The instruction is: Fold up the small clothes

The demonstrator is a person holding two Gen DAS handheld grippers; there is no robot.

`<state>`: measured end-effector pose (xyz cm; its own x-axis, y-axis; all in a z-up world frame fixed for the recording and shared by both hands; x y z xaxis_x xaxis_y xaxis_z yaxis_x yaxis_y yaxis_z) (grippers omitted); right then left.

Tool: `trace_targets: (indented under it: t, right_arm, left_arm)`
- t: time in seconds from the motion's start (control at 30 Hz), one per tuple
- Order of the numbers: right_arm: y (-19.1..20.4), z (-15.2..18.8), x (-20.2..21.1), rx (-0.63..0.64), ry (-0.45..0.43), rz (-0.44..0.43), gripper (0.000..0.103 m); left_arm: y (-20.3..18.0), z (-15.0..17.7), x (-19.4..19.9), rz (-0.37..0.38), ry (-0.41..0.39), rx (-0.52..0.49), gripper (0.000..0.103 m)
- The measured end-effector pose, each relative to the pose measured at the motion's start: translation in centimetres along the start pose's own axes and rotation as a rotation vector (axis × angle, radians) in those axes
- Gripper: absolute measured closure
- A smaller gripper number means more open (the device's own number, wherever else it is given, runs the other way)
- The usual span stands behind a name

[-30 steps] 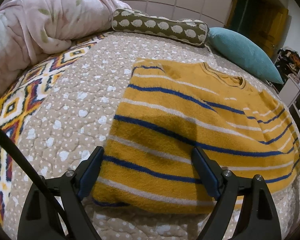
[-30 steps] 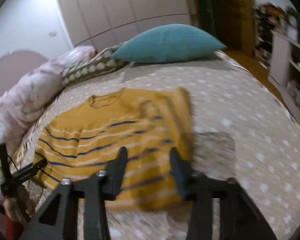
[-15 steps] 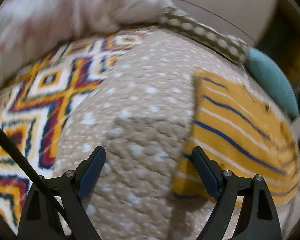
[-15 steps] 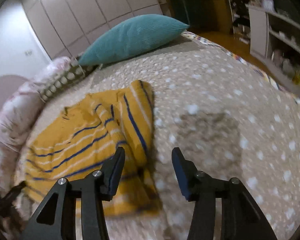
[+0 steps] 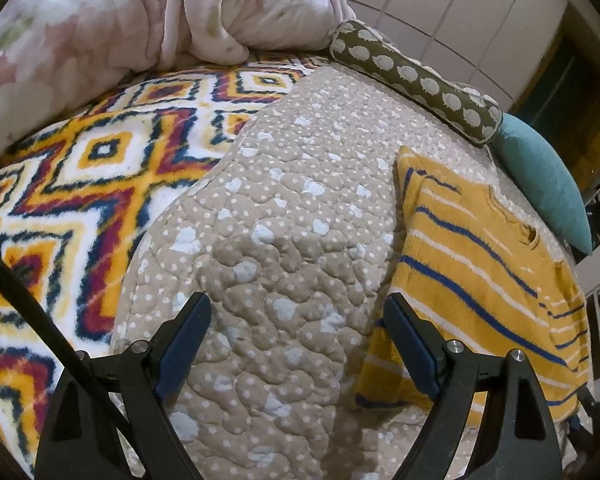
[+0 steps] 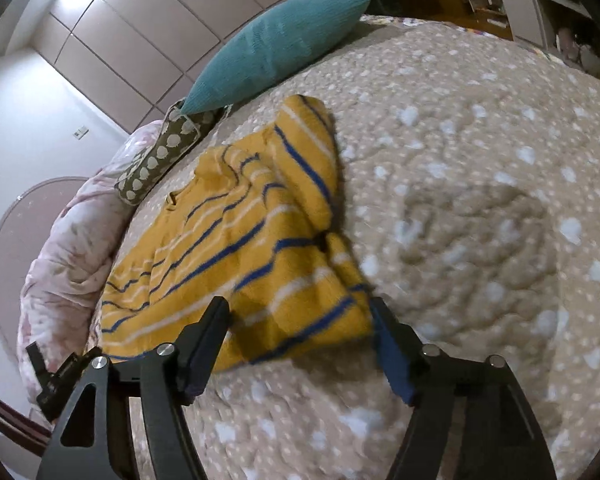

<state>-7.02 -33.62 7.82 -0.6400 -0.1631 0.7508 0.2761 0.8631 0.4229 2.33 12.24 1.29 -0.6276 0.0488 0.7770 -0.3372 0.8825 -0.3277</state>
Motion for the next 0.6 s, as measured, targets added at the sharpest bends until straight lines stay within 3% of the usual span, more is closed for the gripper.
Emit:
trace_targets:
  t: [0.07, 0.1, 0.13, 0.17, 0.2, 0.3, 0.37, 0.5, 0.6]
  right_arm:
    - [0.4, -0.5, -0.7, 0.004, -0.010, 0.021, 0.028]
    - [0.6, -0.8, -1.1, 0.002, -0.010, 0.033, 0.037]
    - [0.7, -1.3, -1.5, -0.002, -0.005, 0.058, 0.047]
    - [0.7, -1.6, -1.9, -0.004, 0.005, 0.068, 0.072]
    - [0.8, -2.0, -2.4, -0.012, 0.031, 0.064, 0.081]
    - [2.8, -3.6, -2.7, 0.014, 0.059, 0.123, 0.085]
    - [6.4, -4.7, -2.2, 0.095, 0.033, 0.141, 0.086]
    - [16.7, -5.2, -1.7, 0.305, -0.022, 0.102, 0.087]
    - [24.8, -2.4, -3.1, 0.484, -0.017, 0.034, 0.087]
  left_arm:
    - [0.2, -0.2, 0.0, 0.011, 0.001, 0.009, 0.016]
    - [0.4, -0.3, 0.1, 0.018, 0.001, 0.014, 0.016]
    - [0.6, -0.4, 0.2, 0.030, 0.001, 0.024, 0.016]
    - [0.8, -0.5, 0.3, 0.042, 0.001, 0.034, 0.016]
    - [1.0, -0.7, 0.5, 0.058, 0.002, 0.046, 0.016]
    - [2.0, -1.3, 1.1, 0.105, -0.005, 0.095, 0.016]
    - [3.0, -1.9, 1.9, 0.107, -0.034, 0.123, 0.016]
    - [5.5, -3.1, 3.4, 0.072, -0.101, 0.171, 0.016]
    - [7.7, -3.6, 4.0, 0.053, -0.130, 0.222, 0.016]
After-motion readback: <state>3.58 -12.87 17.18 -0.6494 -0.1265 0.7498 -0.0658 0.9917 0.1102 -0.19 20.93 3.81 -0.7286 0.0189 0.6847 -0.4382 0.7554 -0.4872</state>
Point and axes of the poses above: each gripper's, at about its wrist camera, not at the fingertips, and x roughly against the way its jaws point, y to its left, z to its underside, the point moved 2 cm from there along -x, roughly the way its jaws point, and after that the axes turned 3 degrees about z, right-handed, at the moved point
